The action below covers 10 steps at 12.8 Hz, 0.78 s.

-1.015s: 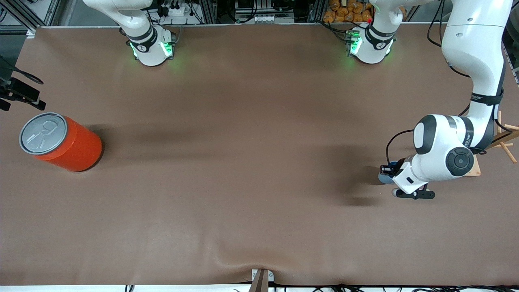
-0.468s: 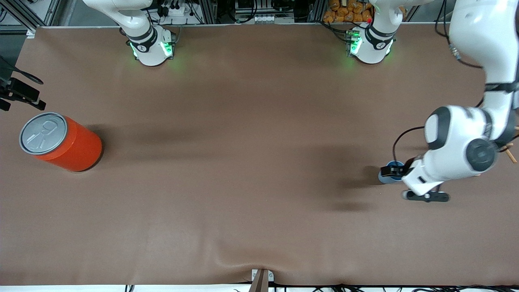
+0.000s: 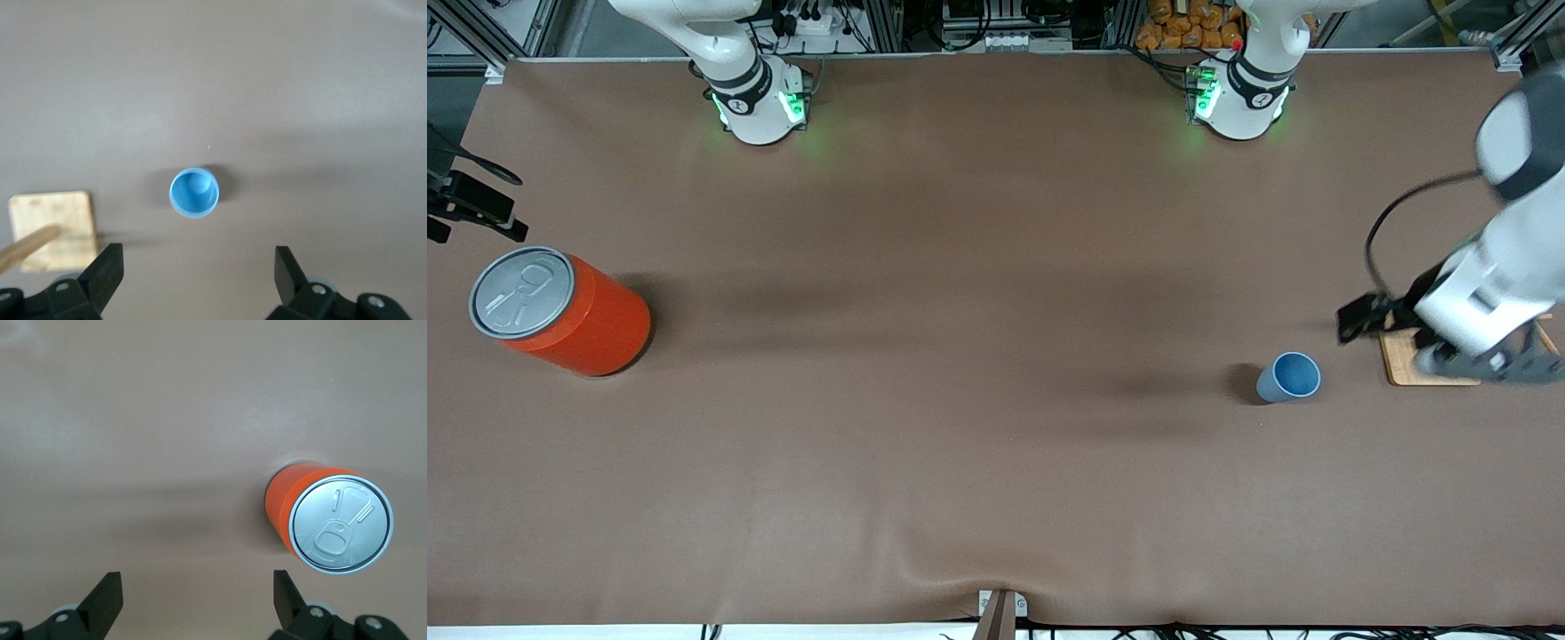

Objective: Flip cup
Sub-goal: 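Open the left gripper and raise it off the cup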

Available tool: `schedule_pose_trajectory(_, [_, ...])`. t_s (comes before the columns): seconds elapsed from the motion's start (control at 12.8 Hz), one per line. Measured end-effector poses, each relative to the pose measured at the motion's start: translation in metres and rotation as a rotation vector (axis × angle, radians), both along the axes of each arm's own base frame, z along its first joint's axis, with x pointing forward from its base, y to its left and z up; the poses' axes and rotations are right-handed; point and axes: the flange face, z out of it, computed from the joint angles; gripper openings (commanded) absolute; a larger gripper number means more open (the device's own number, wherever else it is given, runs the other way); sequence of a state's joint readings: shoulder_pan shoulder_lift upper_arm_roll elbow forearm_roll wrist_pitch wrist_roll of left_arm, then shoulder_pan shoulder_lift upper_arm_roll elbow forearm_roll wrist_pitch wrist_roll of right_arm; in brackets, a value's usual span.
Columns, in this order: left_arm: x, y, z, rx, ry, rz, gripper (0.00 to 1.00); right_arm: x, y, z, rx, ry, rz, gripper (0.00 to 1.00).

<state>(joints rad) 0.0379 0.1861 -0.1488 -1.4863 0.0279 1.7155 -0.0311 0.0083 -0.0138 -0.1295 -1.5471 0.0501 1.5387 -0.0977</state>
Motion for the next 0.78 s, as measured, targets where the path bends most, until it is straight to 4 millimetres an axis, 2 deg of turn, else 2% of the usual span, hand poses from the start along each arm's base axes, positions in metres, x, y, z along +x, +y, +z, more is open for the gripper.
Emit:
schedule_pose_trajectory(0.23, [-0.045, 0.012, 0.061, 0.018, 0.005, 0.022, 1.0, 0.0, 0.0, 0.0, 0.0, 0.001, 0.0, 1.0])
schedule_pose_trajectory(0.39, [-0.069, 0.01, 0.088, 0.025, 0.008, 0.02, 1.0, 0.0, 0.0, 0.0, 0.0, 0.001, -0.001, 1.0])
schedule_pose_trajectory(0.55, [-0.081, 0.008, 0.104, 0.028, -0.012, 0.019, 1.0, 0.0, 0.0, 0.0, 0.0, 0.001, -0.001, 1.0])
schedule_pose_trajectory(0.78, [-0.081, 0.005, 0.108, 0.025, -0.023, 0.014, 1.0, 0.0, 0.0, -0.002, 0.001, 0.006, -0.001, 1.0])
